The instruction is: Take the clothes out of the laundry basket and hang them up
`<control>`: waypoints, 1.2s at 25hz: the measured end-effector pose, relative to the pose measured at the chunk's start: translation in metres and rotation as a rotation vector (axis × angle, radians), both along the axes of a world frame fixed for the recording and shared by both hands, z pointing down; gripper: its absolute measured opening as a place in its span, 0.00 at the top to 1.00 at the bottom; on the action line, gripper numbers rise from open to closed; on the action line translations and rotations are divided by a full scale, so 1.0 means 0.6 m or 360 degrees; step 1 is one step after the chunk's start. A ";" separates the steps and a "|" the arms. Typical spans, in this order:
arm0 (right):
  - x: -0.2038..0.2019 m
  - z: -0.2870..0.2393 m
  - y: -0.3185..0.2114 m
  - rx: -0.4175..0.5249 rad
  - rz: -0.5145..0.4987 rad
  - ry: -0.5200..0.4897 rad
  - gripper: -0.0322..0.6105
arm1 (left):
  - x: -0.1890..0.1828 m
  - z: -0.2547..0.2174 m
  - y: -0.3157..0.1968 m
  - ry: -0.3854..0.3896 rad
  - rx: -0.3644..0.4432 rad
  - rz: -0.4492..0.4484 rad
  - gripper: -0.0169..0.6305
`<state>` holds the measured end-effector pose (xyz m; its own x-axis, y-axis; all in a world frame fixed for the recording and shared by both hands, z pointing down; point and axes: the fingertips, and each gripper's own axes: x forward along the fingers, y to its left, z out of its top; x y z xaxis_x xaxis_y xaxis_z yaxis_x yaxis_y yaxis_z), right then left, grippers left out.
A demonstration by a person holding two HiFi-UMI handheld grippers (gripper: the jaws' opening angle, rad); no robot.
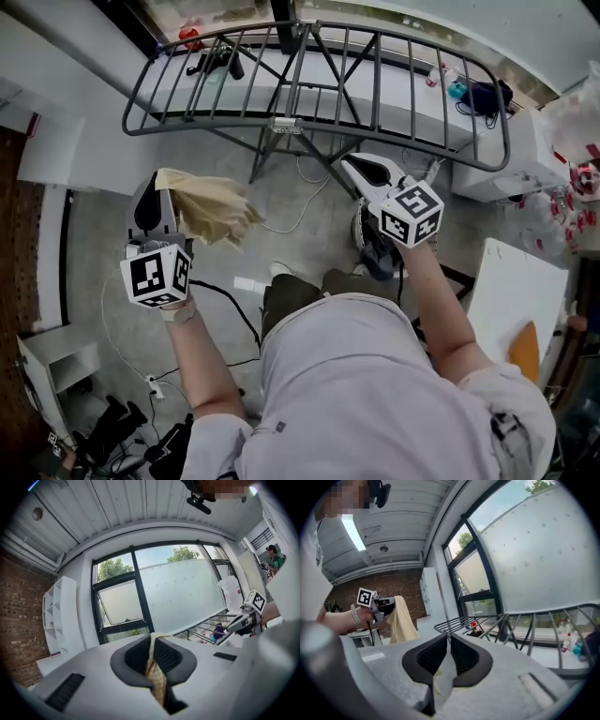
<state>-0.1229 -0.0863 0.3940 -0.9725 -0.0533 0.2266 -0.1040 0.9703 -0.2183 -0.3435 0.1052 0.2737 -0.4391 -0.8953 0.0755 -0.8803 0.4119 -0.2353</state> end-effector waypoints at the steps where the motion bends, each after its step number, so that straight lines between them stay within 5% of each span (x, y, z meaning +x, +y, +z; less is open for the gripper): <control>1: -0.029 0.010 0.023 -0.0007 -0.0047 0.0013 0.92 | -0.013 -0.011 0.005 -0.0015 0.0019 0.0021 0.97; 5: -0.127 0.060 0.111 -0.0035 -0.0216 0.0064 0.86 | -0.052 -0.043 0.015 -0.0047 0.0089 0.0100 0.97; 9: -0.214 0.150 0.206 -0.0057 -0.0373 0.0241 0.58 | -0.081 -0.071 0.015 -0.0046 0.0131 0.0198 0.97; 12: -0.269 0.219 0.254 0.0035 -0.0398 0.0401 0.54 | -0.083 -0.092 0.023 -0.0069 0.0168 0.0267 0.97; 16: -0.331 0.265 0.263 0.0157 -0.0306 0.0487 0.57 | -0.091 -0.106 0.035 -0.0073 0.0219 0.0326 0.97; 22: -0.422 0.221 0.233 0.0135 -0.0179 0.0395 0.90 | -0.198 -0.123 0.056 -0.0076 0.0229 0.0254 0.97; 30: -0.486 0.070 0.072 0.0145 0.0081 0.0104 0.91 | -0.389 -0.110 0.077 -0.0031 0.0257 0.0005 0.97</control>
<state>-0.4143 -0.0429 0.4357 -0.9514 -0.1256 0.2813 -0.1650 0.9789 -0.1208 -0.5771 0.1513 0.2080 -0.4364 -0.8964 -0.0780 -0.8775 0.4432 -0.1833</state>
